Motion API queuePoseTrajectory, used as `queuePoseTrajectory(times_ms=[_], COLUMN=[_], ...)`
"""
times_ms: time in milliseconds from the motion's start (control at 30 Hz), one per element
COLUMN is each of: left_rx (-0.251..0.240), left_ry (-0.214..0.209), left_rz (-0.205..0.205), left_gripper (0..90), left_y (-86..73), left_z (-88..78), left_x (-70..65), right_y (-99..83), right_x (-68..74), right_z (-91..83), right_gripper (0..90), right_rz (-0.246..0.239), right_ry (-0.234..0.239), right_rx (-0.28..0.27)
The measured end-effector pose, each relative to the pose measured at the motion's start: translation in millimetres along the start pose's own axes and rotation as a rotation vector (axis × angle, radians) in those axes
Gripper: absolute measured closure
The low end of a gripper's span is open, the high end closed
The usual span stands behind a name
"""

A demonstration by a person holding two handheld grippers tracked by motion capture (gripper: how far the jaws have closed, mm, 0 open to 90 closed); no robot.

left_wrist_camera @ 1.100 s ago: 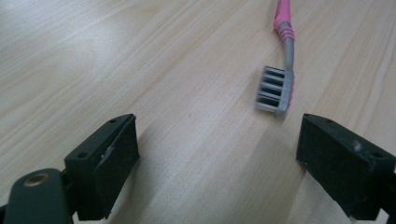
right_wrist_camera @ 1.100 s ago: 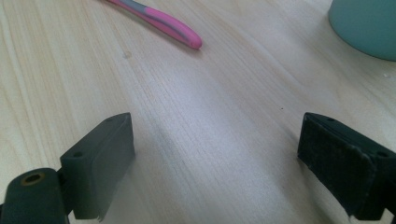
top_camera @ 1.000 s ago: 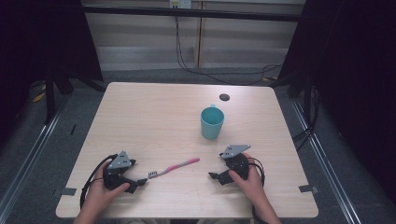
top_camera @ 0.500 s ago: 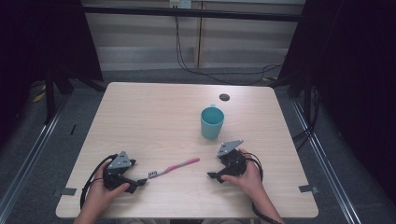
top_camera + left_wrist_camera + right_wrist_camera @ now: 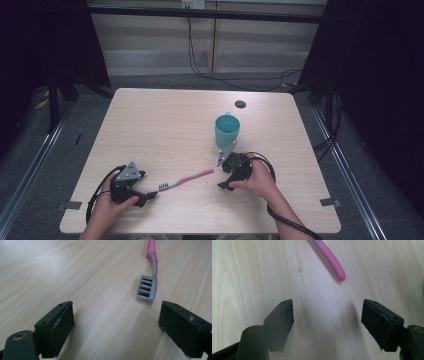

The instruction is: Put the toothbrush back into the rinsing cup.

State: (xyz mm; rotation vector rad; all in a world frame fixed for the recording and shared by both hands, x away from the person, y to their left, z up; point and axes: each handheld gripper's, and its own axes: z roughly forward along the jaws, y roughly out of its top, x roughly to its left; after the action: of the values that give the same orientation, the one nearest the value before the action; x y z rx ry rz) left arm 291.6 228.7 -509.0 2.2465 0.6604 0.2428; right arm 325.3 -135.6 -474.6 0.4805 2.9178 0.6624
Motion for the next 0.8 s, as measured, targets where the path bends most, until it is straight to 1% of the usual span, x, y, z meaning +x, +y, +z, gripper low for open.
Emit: queuePoseTrajectory(times_ms=[133,167,200,233,333,367,400,433,467,500,533,567,600,667,700,733,800], left_rx=[-0.001,-0.001,-0.001,-0.001,0.0,-0.001,-0.001,-0.001,-0.001,-0.001,-0.001,0.0,0.0,0.0,-0.001,-0.001,-0.001], left_ry=[0.0,-0.001,0.0,0.0,0.0,0.0,0.0,0.0,0.0,0.0,-0.001,0.0,0.0,0.0,0.0,0.0,0.0], left_rz=[-0.001,0.0,-0.001,-0.001,0.0,-0.001,-0.001,-0.001,-0.001,0.0,-0.001,0.0,0.0,0.0,-0.001,-0.001,-0.001], left_gripper=[12.6,12.6,12.6,12.6,12.6,12.6,12.6,12.6,12.6,12.6,12.6,12.6,12.6,12.5,12.6,12.6,12.6], left_y=[0.0,0.0,0.0,0.0,0.0,0.0,0.0,0.0,0.0,0.0,0.0,0.0,0.0,0.0,0.0,0.0,0.0], left_z=[0.1,0.1,0.0,0.0,0.0,0.1,0.1,0.0,0.1,0.0,0.1,0.0,0.0,0.0,0.1,0.1,0.1], left_x=[-0.1,0.0,-0.1,-0.1,0.0,-0.1,-0.1,0.0,0.0,0.0,-0.1,0.0,0.0,0.0,0.0,0.0,0.0], right_y=[11.1,13.5,15.3,21.0,25.5,31.0,31.0,37.7,41.3,45.2,45.2,52.8,52.8,59.9,64.4,64.4,69.6], right_x=[2.9,3.1,3.2,4.0,4.2,3.9,3.9,4.8,5.1,5.3,5.3,6.2,6.2,6.2,6.7,6.7,6.3], right_z=[3.1,3.5,3.5,3.0,2.4,3.2,3.2,4.2,4.8,5.4,5.4,6.6,6.6,8.8,10.9,10.9,13.3], right_gripper=[25.9,26.2,26.4,26.8,26.9,27.1,27.1,27.5,28.1,28.7,28.7,28.8,28.8,29.0,29.6,29.6,30.0], right_rz=[-0.053,-0.068,-0.074,-0.089,-0.104,-0.131,-0.131,-0.149,-0.157,-0.162,-0.162,-0.178,-0.178,-0.201,-0.206,-0.206,-0.226], right_ry=[0.003,0.005,0.008,0.013,0.012,0.019,0.019,0.02,0.023,0.029,0.029,0.031,0.031,0.028,0.035,0.035,0.028], right_rx=[0.075,0.085,0.089,0.096,0.101,0.109,0.109,0.128,0.132,0.14,0.14,0.147,0.147,0.154,0.161,0.161,0.173])
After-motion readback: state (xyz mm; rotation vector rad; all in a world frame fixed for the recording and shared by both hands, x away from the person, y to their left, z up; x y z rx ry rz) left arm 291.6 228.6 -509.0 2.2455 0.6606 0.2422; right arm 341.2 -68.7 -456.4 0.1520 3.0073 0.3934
